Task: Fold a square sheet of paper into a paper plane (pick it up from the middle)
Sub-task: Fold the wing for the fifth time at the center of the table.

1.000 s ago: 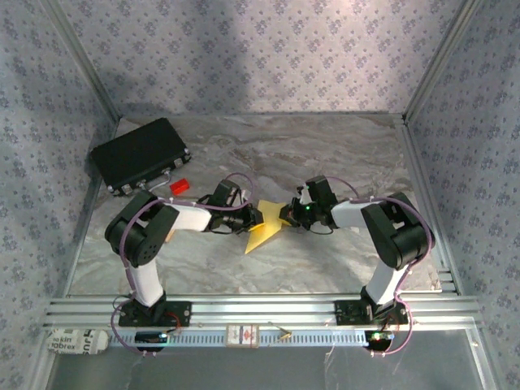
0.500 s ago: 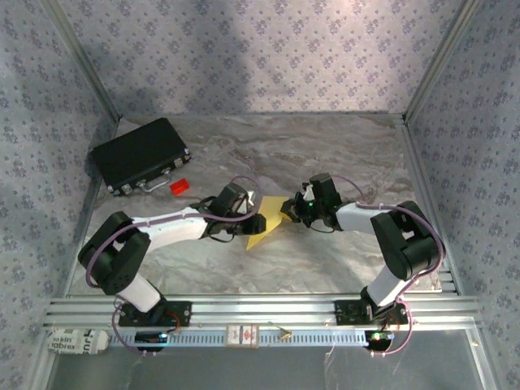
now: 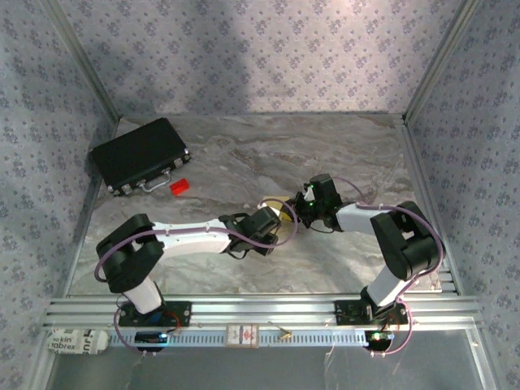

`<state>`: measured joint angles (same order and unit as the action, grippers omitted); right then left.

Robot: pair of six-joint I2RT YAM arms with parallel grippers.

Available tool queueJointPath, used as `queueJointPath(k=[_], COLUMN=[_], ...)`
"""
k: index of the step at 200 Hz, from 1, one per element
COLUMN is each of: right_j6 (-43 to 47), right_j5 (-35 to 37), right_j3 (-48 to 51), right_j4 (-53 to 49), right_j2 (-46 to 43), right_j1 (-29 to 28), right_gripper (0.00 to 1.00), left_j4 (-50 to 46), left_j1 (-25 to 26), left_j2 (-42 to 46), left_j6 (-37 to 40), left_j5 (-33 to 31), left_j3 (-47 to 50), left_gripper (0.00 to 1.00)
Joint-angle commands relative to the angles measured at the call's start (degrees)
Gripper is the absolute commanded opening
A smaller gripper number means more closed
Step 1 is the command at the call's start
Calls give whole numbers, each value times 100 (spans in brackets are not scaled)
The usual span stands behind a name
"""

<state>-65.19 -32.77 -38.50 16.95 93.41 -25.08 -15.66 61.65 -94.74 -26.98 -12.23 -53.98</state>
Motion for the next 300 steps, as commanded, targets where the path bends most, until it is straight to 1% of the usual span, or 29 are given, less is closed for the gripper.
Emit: queueJointPath(k=[1, 39, 93, 122, 146, 188, 249, 271, 300], right_j6=[-72, -77, -66, -82, -82, -82, -70, -72, -60], right_j5=[72, 69, 83, 86, 82, 78, 90, 96, 92], right_j3=[-13, -20, -21, -23, -22, -17, -20, -31, -43], right_j4=[-80, -95, -131, -122, -131, -135, -157, -166, -188], right_j2=[-137, -147, -156, -160, -172, -172, -181, -182, -190], right_j1=[42, 38, 47, 49, 47, 58, 56, 62, 61], right_gripper=[1, 1, 1, 1, 1, 1, 1, 1, 1], left_j4=[-347, -312, -227, -209, -216, -225, -229, -227, -227], left_j1=[97, 128, 128, 128, 128, 126, 128, 128, 128], left_j2=[-149, -250, -277, -300, -326, -390, -379, -400, -388], left_j6=[361, 402, 387, 404, 422, 466, 501, 532, 580], left_j5=[-808, -1040, -938, -911, -949, -978, -1040, -1085, -1124], left_j3=[-181, -125, -36, -8, 1, -23, -16, -16, 1], left_gripper=[49, 45, 36, 35, 40, 40, 29, 27, 26])
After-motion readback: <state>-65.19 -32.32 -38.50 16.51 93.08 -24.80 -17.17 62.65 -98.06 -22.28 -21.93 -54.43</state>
